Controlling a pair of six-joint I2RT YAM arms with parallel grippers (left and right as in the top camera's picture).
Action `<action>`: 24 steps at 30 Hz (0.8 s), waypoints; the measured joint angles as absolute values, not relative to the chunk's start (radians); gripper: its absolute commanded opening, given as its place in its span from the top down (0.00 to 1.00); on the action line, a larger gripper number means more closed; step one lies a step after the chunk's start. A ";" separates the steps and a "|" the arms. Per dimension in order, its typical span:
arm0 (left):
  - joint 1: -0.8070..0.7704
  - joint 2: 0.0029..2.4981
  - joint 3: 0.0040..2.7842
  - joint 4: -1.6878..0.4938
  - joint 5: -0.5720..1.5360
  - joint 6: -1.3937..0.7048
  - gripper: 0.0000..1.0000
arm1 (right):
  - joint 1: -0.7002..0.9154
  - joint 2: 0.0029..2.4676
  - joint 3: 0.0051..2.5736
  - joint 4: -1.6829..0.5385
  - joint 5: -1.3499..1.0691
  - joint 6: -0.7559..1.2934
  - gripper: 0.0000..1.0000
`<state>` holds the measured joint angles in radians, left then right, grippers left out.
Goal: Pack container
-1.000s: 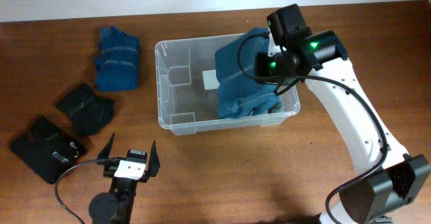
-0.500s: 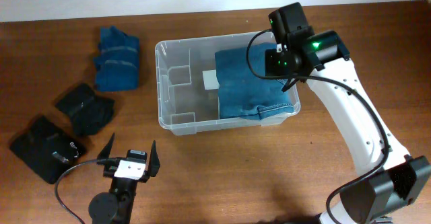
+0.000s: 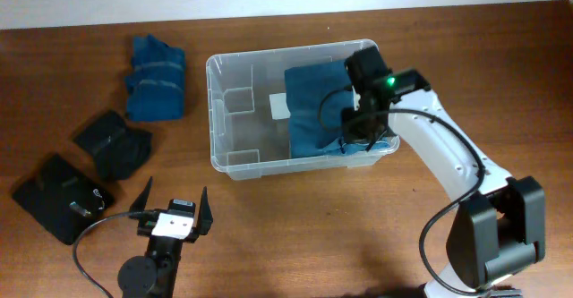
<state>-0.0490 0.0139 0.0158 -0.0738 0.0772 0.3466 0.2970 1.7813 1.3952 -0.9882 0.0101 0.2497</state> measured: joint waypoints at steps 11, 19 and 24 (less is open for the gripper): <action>-0.049 0.014 0.016 -0.074 0.078 0.347 0.01 | 0.268 1.766 1.309 -0.897 -0.039 0.235 0.96; -0.049 0.014 0.016 -0.074 0.077 0.347 0.01 | 0.255 1.758 1.617 -1.160 -0.055 0.220 0.67; -0.049 0.014 0.016 -0.074 0.077 0.347 0.01 | 0.181 1.709 1.807 -1.219 -0.035 0.221 0.02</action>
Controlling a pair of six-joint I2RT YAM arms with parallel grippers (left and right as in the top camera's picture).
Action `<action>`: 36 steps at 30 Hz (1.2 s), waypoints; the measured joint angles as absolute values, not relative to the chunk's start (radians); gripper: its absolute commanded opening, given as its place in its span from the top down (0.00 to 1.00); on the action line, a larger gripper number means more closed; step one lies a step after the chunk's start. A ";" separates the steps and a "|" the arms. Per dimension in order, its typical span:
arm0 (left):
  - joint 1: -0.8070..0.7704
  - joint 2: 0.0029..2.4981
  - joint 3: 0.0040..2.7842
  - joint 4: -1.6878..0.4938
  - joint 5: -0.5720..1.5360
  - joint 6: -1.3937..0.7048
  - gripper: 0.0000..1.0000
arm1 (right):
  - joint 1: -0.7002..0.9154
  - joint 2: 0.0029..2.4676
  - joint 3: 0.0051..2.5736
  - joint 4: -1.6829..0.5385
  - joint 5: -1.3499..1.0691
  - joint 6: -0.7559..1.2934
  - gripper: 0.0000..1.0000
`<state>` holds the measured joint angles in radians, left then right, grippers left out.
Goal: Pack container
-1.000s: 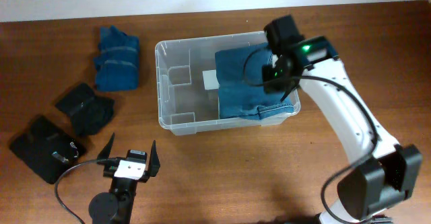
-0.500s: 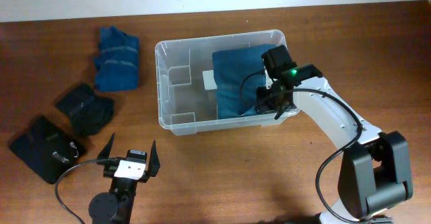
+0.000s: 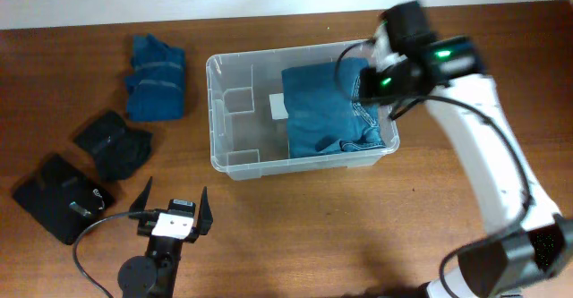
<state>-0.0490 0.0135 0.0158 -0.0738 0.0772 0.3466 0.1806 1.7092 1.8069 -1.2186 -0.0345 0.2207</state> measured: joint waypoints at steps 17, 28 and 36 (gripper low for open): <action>-0.049 0.014 0.011 0.035 -0.009 0.358 0.00 | -0.374 1.693 1.843 -1.220 0.072 0.213 0.02; -0.042 0.219 0.331 -0.061 0.154 0.339 0.00 | -0.458 1.693 1.843 -1.219 0.078 0.213 0.02; 0.010 0.915 1.001 -0.456 0.212 0.332 0.01 | -0.458 1.694 1.843 -1.221 0.079 0.213 0.02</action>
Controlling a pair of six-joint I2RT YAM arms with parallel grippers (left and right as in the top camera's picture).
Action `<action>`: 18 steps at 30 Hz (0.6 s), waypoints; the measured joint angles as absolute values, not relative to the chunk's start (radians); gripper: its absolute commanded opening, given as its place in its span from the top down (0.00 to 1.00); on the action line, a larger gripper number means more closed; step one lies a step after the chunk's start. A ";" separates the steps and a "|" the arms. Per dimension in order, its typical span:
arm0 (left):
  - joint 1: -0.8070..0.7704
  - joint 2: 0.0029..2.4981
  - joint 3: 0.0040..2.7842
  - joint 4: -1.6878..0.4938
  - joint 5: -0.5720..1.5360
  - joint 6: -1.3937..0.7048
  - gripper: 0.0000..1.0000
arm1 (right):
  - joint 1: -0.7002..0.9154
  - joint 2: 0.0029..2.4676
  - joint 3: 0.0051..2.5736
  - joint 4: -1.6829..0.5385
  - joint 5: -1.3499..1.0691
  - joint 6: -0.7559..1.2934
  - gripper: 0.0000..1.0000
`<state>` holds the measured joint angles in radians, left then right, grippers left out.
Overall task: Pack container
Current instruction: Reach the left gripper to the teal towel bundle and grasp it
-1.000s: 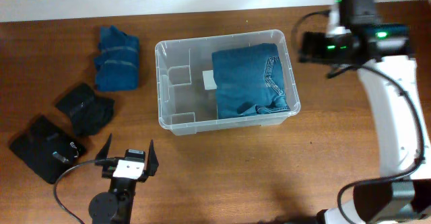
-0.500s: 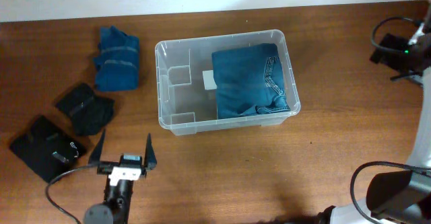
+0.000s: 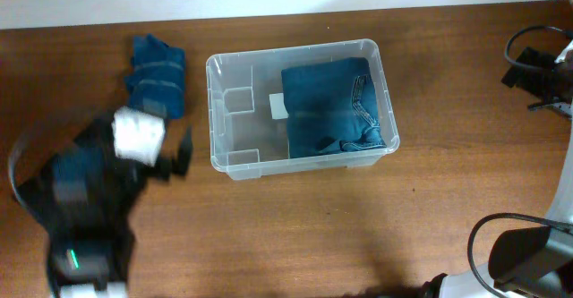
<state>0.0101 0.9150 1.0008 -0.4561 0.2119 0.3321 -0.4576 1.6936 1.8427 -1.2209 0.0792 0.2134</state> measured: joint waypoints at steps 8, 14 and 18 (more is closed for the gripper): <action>0.014 1.411 1.555 -0.680 0.242 0.329 0.01 | -0.458 1.694 1.843 -1.222 0.079 0.213 0.02; 0.020 1.613 1.642 -0.632 0.202 0.329 0.01 | -0.458 1.694 1.843 -1.222 0.079 0.213 0.02; 0.052 1.755 1.643 -0.624 0.138 0.313 0.01 | -0.458 1.694 1.843 -1.222 0.079 0.213 0.02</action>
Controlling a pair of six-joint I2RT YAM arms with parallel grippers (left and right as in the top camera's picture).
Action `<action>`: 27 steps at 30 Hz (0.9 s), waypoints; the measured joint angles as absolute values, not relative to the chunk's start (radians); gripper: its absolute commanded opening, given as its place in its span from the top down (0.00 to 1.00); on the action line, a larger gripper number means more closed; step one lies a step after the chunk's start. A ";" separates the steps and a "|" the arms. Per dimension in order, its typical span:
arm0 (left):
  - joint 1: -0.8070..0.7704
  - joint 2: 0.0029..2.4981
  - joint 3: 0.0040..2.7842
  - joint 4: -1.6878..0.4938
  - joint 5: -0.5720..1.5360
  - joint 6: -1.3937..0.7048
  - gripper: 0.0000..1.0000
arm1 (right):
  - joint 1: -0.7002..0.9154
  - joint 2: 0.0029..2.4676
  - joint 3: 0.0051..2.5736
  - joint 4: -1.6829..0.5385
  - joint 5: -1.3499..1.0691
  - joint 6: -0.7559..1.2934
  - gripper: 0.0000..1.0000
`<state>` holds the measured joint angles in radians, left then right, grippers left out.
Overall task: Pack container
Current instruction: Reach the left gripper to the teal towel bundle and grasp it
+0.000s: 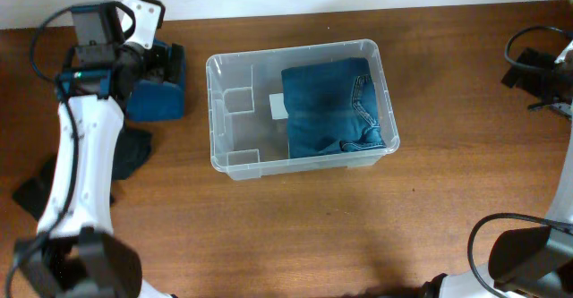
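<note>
A clear plastic container stands mid-table, with folded blue jeans lying in its right half. A second folded blue garment lies on the table left of the container. My left gripper is over that garment's far end; its fingers are too dark to tell whether they are open or shut. My right gripper hangs at the far right edge of the table, well away from the container, its jaws unclear.
Two black garments lie at the left, one beside my left arm and one nearer the front, both partly hidden by the arm. The container's left half holds only a small white label.
My left arm has moved from the front left, over the black garments, to the far left, with its gripper now over the blue garment. The right arm and the jeans have not moved.
My right gripper was down in the container on the jeans while the left arm rested open at the front. Then the right arm was lifted at the container's far right corner, jeans left inside. Later it was at the right edge and the left arm reached out.
</note>
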<state>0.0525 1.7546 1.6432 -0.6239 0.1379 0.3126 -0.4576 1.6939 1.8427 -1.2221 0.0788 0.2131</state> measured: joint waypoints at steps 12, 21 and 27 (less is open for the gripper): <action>0.131 2.045 1.644 -0.480 0.074 0.215 0.04 | -0.458 1.694 1.843 -1.222 0.079 0.213 0.02; 0.130 2.181 1.651 -0.482 0.063 0.141 0.81 | -0.458 1.694 1.843 -1.222 0.079 0.213 0.02; 0.130 2.177 1.674 -0.523 0.063 0.118 0.99 | -0.458 1.694 1.843 -1.222 0.079 0.213 0.01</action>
